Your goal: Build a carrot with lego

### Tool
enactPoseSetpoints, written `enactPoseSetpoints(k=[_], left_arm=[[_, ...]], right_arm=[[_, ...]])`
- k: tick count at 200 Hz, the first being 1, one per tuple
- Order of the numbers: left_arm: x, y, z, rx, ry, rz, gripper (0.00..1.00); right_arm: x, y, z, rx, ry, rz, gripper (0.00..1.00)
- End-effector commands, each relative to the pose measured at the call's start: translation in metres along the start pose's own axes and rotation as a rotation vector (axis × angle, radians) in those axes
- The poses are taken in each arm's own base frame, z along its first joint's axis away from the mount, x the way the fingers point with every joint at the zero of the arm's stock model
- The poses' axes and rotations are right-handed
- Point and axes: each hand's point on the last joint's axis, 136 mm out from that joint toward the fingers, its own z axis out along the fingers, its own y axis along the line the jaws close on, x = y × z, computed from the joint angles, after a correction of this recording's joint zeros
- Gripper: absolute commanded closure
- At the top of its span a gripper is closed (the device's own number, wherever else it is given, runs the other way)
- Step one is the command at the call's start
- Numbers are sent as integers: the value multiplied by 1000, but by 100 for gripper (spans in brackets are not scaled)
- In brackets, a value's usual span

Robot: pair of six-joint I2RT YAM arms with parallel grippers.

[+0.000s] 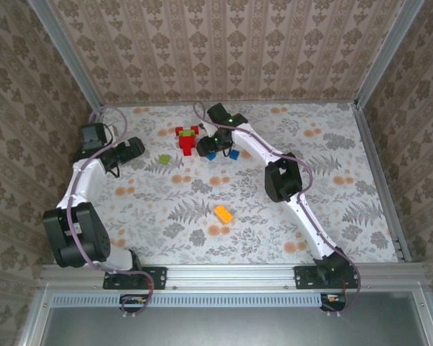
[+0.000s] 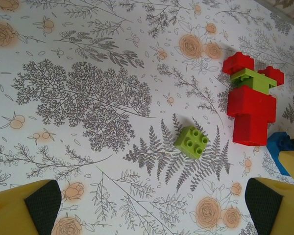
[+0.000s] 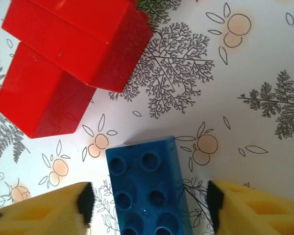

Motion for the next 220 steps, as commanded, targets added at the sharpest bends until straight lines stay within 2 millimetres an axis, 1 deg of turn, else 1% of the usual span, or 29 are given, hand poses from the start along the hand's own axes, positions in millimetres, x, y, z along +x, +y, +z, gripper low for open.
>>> enactPoseSetpoints(k=[1,21,92,107,120,133,151,173,182,196,220], left_arm=[[-10,-5,-1,4,-18,28,0],[-10,-5,-1,3,-19,30,0],[-8,-4,3,2,-10,29,0],[-8,-5,6,7,-3,34,0],[-8,-9,11,23,4,49,0],[-8,-16,16,43,18,80,0],[-12,-27,21,50,34,147,0],[-14,-29,30,17,71,203,0],[-14,-28,35,9,84,212,0],[-6,-28,46,-5,119,231,1],[10,-34,63,-52,168,293,2]], right_arm=[[11,-3,10,44,36,2,43],[13,-5,11,50,44,5,49],[21,-5,15,84,71,-4,59],[20,-4,11,87,64,1,62],[16,-2,4,88,52,5,64],[12,1,-9,89,34,11,65],[5,8,-36,92,4,16,65],[4,21,-71,93,-37,12,65],[8,27,-86,90,-56,10,65],[18,35,-107,88,-75,8,65],[46,42,-138,102,-85,17,65]])
